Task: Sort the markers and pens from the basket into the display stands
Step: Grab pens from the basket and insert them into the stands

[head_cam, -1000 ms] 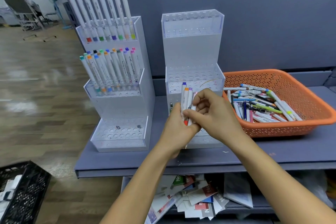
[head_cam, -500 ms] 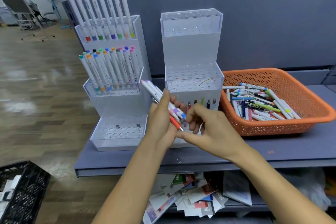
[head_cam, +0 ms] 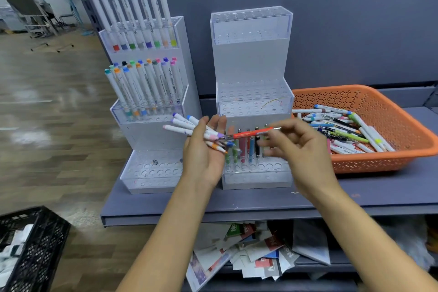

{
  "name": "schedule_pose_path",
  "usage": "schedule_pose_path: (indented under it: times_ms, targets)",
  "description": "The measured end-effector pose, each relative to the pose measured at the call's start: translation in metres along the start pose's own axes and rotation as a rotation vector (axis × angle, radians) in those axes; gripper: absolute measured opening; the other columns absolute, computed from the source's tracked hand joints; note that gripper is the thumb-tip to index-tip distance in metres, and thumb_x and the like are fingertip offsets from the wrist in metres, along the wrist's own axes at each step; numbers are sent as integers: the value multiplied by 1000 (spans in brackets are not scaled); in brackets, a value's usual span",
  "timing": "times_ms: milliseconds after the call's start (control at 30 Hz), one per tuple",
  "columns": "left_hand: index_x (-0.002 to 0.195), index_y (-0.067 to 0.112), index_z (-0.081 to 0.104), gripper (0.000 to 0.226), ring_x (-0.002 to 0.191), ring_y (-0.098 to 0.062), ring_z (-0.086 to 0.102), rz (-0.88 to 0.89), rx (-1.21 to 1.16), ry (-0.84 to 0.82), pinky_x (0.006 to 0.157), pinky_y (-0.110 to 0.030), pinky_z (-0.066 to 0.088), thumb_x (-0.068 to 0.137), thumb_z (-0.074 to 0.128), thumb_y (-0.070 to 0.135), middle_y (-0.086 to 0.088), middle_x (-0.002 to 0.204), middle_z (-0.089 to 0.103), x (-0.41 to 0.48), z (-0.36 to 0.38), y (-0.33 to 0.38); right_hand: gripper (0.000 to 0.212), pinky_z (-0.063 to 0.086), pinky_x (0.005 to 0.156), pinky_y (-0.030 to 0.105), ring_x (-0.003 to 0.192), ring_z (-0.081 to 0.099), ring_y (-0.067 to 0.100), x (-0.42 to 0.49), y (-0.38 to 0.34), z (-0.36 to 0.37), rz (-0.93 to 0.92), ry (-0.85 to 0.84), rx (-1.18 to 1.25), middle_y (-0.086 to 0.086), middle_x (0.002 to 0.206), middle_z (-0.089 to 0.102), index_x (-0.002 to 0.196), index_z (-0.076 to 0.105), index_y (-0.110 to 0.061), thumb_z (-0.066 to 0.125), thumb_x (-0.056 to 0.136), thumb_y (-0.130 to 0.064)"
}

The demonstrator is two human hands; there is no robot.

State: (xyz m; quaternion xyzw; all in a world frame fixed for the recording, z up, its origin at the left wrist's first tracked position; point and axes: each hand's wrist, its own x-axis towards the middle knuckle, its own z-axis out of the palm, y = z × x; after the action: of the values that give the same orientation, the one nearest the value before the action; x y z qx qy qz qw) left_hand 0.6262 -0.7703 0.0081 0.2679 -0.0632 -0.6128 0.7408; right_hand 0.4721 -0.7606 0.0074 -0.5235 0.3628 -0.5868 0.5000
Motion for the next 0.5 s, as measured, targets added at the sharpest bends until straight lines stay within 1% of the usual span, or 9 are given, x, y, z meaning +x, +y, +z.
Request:
schedule_pose_path:
  times_ms: [33, 67, 133, 233, 300, 367, 433, 500]
  targets:
    - [96, 9, 53, 7, 70, -19, 71, 4, 22, -2, 75, -39, 59, 98, 46, 8, -8, 79, 69, 2, -3, 1, 12, 56, 61, 22, 70, 70, 15, 3, -2, -5, 20, 35, 70, 2, 72, 70, 86, 62, -9, 58, 88, 3]
    - [97, 9, 52, 8, 71, -19, 71, 12, 57, -4, 74, -38, 59, 98, 44, 6, -10, 82, 68, 3, -7, 0, 12, 56, 64, 22, 72, 70, 14, 7, -3, -11, 25, 66, 111, 1, 75, 72, 88, 62, -9, 56, 89, 2]
    - [97, 9, 51, 10, 72, -19, 71, 21, 127, -37, 70, -34, 60, 99, 41, 5, -10, 86, 68, 2, -11, -1, 13, 55, 67, 21, 78, 69, 14, 15, -4, -21, 6, 114, 97, 2, 81, 73, 91, 63, -11, 56, 91, 0]
    - [99, 9, 54, 15, 75, -17, 70, 3, 190, -106, 69, -29, 59, 98, 40, 4, -6, 83, 70, -1, -13, -3, 12, 55, 68, 20, 76, 68, 9, 24, -2, -30, -85, 160, -87, 9, 86, 71, 95, 62, -12, 59, 91, -2]
    - [99, 10, 58, 16, 71, -14, 68, 12, 233, -121, 66, -26, 58, 98, 43, 5, -3, 77, 70, -3, -13, -4, 15, 54, 68, 18, 73, 67, 5, 27, 1, -33, -177, 161, -262, 6, 85, 70, 98, 59, -15, 60, 90, -2]
    - [99, 12, 59, 15, 67, -11, 66, 34, 303, -135, 64, -25, 56, 97, 45, 5, 0, 72, 68, -5, -13, -5, 18, 55, 71, 21, 76, 68, 6, 31, 6, -36, -254, 149, -420, 2, 86, 69, 98, 56, -21, 62, 89, -6]
    - [98, 13, 58, 15, 63, -9, 64, 58, 359, -143, 62, -25, 56, 97, 45, 5, 1, 70, 65, -6, -12, -7, 19, 56, 74, 26, 83, 68, 9, 34, 13, -37, -311, 129, -540, 2, 88, 69, 99, 55, -23, 63, 89, -9]
    - [99, 13, 57, 14, 62, -9, 62, 77, 393, -151, 63, -24, 55, 97, 45, 6, 0, 70, 64, -7, -11, -8, 19, 56, 75, 24, 83, 68, 10, 36, 19, -37, -353, 105, -620, 2, 87, 68, 101, 56, -20, 63, 89, -8]
